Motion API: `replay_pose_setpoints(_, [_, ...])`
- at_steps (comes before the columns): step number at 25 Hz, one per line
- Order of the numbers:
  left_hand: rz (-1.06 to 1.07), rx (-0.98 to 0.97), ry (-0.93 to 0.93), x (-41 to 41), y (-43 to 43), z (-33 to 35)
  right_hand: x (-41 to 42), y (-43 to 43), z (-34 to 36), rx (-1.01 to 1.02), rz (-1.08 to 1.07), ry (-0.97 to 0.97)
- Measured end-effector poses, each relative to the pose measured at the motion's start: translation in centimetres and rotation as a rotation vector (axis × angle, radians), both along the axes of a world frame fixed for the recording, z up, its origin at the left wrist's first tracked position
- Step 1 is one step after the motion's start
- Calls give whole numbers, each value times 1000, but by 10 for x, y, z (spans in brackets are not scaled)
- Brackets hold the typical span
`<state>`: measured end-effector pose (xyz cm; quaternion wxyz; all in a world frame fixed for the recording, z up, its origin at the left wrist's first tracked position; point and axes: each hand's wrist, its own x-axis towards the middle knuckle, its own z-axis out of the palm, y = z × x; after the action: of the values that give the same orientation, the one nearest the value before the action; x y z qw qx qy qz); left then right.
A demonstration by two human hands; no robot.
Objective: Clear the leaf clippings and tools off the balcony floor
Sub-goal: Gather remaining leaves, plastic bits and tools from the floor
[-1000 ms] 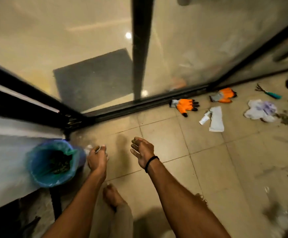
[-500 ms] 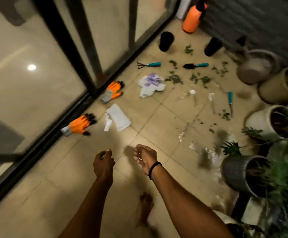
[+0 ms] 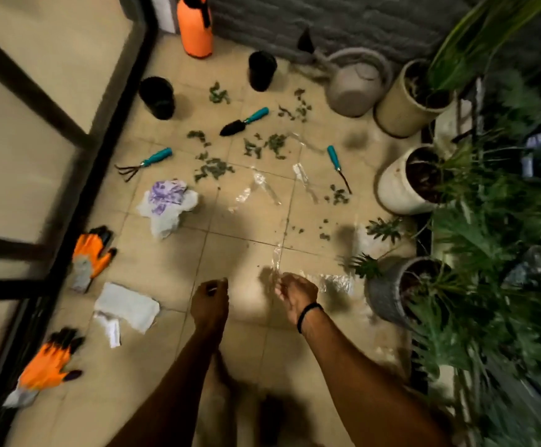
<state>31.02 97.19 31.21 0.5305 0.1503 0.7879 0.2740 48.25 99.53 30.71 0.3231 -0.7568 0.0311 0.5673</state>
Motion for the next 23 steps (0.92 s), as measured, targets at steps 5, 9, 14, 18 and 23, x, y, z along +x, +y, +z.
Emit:
replay_pose_setpoints(5, [-377, -27, 135, 56, 76, -19, 65, 48, -29, -69, -210, -7])
replay_pose_setpoints(9, [-629, 25, 213, 119, 141, -40, 116, 84, -83, -136, -285, -19])
replay_pose_setpoints(14, [-960, 38, 301, 176, 204, -143, 173, 122, -186, -169, -174, -206])
replay_pose_setpoints(18, [-1087, 28, 344, 194, 229, -242, 202, 138, -264, -228, 99, -421])
replay_pose_setpoints(23, [-1486, 241, 375, 188, 238, -337, 217, 145, -364, -77, 471, -864])
